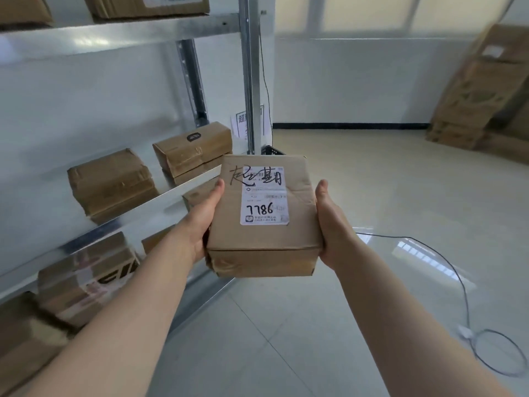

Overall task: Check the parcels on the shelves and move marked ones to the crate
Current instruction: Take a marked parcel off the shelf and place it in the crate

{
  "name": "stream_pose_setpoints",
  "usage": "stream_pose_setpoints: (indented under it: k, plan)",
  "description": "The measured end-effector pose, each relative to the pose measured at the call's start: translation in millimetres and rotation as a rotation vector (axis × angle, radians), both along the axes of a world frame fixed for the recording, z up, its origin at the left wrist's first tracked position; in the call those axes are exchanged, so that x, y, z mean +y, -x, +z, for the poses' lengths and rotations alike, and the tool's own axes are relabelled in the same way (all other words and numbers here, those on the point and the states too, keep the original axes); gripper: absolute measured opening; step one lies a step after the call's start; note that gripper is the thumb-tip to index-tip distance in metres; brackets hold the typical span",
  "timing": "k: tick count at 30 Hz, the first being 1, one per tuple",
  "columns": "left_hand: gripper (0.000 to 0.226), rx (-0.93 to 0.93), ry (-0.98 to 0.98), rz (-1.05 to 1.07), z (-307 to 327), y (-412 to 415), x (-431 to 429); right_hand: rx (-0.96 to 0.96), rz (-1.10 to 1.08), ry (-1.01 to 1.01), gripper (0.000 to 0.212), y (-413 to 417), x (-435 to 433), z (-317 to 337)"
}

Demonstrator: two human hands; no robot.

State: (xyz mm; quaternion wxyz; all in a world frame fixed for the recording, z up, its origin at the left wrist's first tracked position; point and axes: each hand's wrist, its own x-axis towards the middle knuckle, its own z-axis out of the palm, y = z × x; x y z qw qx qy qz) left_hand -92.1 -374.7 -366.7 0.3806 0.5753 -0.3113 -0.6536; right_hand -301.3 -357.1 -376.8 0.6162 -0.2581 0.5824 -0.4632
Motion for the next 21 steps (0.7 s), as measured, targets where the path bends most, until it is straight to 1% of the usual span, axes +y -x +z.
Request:
stream_pose_setpoints:
  k: [3, 8, 13, 18, 21]
  plan:
    - [0.059, 0.004, -0.034, -0.011, -4.8, 28.5, -6.1, 0.007, -0.05, -0.024, 0.064, 29.4, -5.4, -6.5]
    - [0.054, -0.009, -0.03, -0.062, -13.6, 70.9, -27.7, -0.009, -0.105, -0.071, 0.061, 69.0, -21.4, -21.7]
    - [0.053, -0.015, -0.052, -0.071, -27.7, 107.3, -71.1, -0.017, -0.134, -0.105, 0.059, 104.3, -52.5, -33.9]
    - [0.054, 0.011, -0.12, -0.08, -42.5, 139.9, -126.1, -0.015, -0.112, -0.13, 0.057, 137.1, -102.2, -42.0]
    - [0.052, 0.024, -0.138, -0.046, -53.3, 158.0, -165.2, -0.003, -0.116, -0.142, 0.055, 153.6, -138.7, -45.1]
